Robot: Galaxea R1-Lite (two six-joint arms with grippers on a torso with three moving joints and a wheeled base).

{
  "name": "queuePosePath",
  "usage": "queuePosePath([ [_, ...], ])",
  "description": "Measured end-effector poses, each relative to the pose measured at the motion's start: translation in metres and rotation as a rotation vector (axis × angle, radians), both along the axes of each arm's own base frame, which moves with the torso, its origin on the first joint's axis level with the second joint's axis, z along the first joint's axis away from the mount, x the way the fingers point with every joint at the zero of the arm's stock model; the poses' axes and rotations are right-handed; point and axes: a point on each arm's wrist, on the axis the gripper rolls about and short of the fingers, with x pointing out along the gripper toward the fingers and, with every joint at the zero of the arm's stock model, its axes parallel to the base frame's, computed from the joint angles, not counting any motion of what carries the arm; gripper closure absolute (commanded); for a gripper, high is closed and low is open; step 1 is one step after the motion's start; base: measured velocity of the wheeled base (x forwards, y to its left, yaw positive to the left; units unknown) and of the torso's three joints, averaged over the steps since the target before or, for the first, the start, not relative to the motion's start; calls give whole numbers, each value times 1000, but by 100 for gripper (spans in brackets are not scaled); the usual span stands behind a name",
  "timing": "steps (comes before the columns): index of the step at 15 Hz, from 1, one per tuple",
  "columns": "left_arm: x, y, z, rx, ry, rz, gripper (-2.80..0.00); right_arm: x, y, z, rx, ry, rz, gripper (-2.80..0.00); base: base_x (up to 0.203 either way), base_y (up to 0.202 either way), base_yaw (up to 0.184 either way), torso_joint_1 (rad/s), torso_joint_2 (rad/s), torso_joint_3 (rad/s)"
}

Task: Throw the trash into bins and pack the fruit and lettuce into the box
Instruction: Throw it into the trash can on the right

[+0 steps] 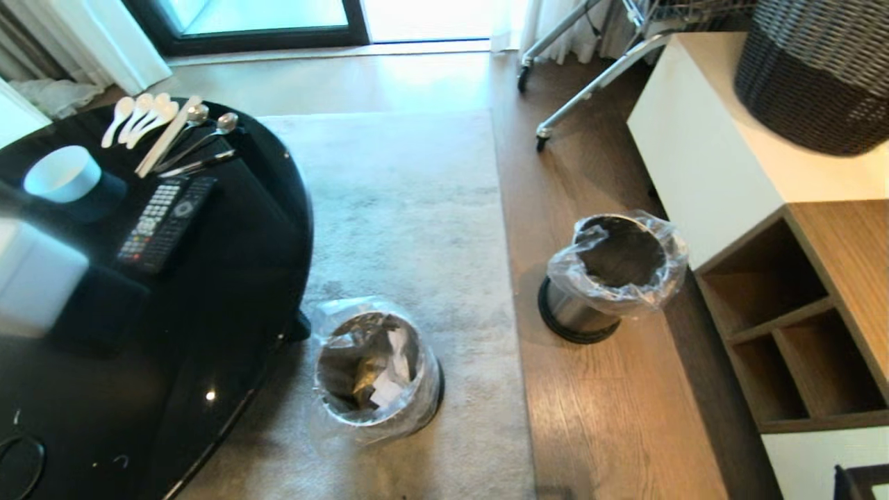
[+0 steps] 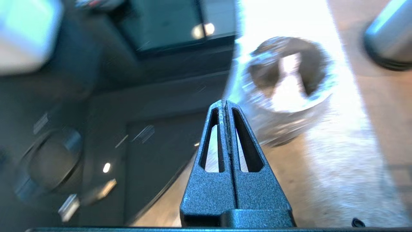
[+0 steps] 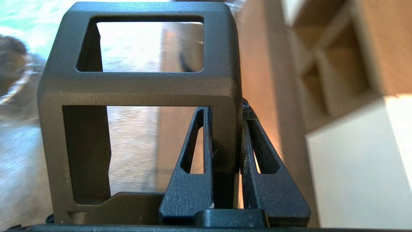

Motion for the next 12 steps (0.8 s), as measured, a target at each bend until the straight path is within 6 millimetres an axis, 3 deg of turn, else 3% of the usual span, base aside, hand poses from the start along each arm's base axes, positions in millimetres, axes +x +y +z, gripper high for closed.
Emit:
queuePosePath([
  [3,0,0,0,0,0,1,0,0,0,0,0,1,-1,0,0,6,-111,1,2,2],
  [12,0,0,0,-1,1,0,0,0,0,0,0,0,0,0,0,0,0,0,0,0],
])
